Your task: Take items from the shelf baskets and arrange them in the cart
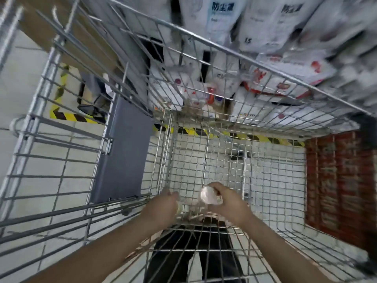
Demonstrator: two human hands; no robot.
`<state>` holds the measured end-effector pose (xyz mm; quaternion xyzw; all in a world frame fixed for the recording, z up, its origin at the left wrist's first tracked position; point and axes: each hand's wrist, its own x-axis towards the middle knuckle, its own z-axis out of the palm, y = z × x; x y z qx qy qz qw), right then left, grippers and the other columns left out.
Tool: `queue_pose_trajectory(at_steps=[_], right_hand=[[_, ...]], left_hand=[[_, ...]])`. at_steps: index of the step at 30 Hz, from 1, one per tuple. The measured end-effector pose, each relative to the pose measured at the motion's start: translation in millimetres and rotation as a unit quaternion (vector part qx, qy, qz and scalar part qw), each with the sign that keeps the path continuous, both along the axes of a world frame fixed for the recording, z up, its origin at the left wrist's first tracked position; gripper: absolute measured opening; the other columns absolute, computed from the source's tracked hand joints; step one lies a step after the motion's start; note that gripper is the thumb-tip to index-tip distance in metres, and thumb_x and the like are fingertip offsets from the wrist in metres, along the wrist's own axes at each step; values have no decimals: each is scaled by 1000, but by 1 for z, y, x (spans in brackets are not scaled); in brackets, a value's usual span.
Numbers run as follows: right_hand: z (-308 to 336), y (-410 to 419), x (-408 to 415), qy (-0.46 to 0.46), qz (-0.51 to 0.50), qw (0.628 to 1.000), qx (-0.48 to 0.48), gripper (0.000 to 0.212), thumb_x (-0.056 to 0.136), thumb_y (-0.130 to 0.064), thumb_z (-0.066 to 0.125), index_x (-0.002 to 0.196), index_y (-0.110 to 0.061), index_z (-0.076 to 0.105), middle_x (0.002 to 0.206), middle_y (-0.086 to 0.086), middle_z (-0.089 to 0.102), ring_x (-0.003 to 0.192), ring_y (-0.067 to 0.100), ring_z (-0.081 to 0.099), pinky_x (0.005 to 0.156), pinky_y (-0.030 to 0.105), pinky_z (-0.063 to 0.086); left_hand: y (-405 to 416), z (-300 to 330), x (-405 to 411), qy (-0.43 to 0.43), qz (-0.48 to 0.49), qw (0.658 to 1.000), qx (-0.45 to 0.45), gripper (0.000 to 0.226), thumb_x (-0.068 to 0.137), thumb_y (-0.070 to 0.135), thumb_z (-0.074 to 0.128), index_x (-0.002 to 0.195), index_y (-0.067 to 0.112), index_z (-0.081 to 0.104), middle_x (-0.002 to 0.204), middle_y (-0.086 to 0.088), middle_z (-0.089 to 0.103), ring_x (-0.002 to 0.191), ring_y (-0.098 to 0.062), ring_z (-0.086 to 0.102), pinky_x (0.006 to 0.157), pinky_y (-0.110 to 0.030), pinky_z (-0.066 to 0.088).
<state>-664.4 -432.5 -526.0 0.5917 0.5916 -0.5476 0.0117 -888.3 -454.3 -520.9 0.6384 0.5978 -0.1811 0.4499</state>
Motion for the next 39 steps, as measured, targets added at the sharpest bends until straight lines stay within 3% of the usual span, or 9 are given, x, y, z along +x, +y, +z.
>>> queue_pose_trajectory(at_steps=[4, 6, 8, 12, 16, 20, 24, 32, 39], right_hand=[[79, -9, 19, 41, -150, 987, 30, 49, 74, -16, 79, 103, -44, 51, 101, -19, 63, 97, 1, 59, 93, 33, 52], [123, -20, 29, 64, -234, 969, 42, 45, 73, -15, 81, 106, -36, 57, 103, -10, 67, 98, 9, 63, 91, 36, 53], [167, -31, 41, 83, -305, 947, 54, 47, 71, -21, 84, 109, -31, 59, 99, -8, 67, 93, 11, 64, 84, 34, 54], [245, -58, 74, 144, -376, 907, 123, 50, 63, -35, 78, 109, -28, 61, 99, -7, 67, 93, 12, 64, 79, 29, 52], [303, -91, 120, 186, -464, 841, 208, 41, 63, -32, 77, 102, -26, 67, 98, -6, 70, 91, 9, 64, 76, 17, 49], [343, -127, 182, 253, -561, 746, 256, 41, 59, -34, 78, 100, -32, 72, 92, -6, 71, 80, 10, 63, 65, 20, 51], [369, -168, 267, 272, -611, 689, 278, 57, 53, -49, 79, 106, -27, 72, 104, -1, 70, 95, 17, 66, 74, 29, 52], [393, -239, 434, 221, -648, 654, 322, 53, 54, -53, 76, 99, -27, 71, 91, 5, 71, 84, 18, 65, 80, 43, 48], [410, -264, 535, 208, -655, 641, 343, 49, 54, -54, 74, 98, -32, 72, 92, 0, 72, 83, 10, 66, 75, 27, 52]], left_hand=[[20, 85, 15, -122, 153, 978, 74, 61, 73, 19, 75, 126, 28, 47, 121, 11, 47, 103, -7, 50, 89, -17, 43], [25, 136, 25, -192, 222, 951, 94, 60, 70, 14, 78, 117, 33, 45, 106, 15, 52, 87, -6, 54, 67, -4, 39], [23, 183, 35, -240, 266, 928, 102, 61, 69, 12, 79, 114, 35, 44, 106, 18, 54, 76, 1, 55, 57, -3, 39], [17, 255, 71, -326, 301, 887, 126, 56, 66, 2, 82, 106, 31, 56, 105, 12, 61, 89, -1, 59, 67, -10, 45], [14, 311, 129, -414, 278, 858, 122, 44, 64, -14, 78, 95, 13, 64, 90, -3, 69, 69, 3, 63, 61, -8, 47], [5, 355, 212, -494, 236, 830, 103, 44, 49, 17, 76, 92, 17, 66, 82, 7, 71, 65, 3, 62, 53, -11, 47], [-12, 386, 314, -546, 175, 816, 73, 47, 46, 39, 74, 92, 29, 71, 87, 8, 71, 69, -2, 63, 54, -13, 47], [-50, 401, 505, -565, 168, 807, 33, 49, 42, 47, 77, 90, 43, 71, 94, 12, 73, 83, -7, 69, 64, -22, 50], [-54, 405, 610, -565, 198, 801, -21, 66, 30, 48, 88, 91, 24, 75, 103, -5, 73, 103, -33, 63, 94, -54, 47]])
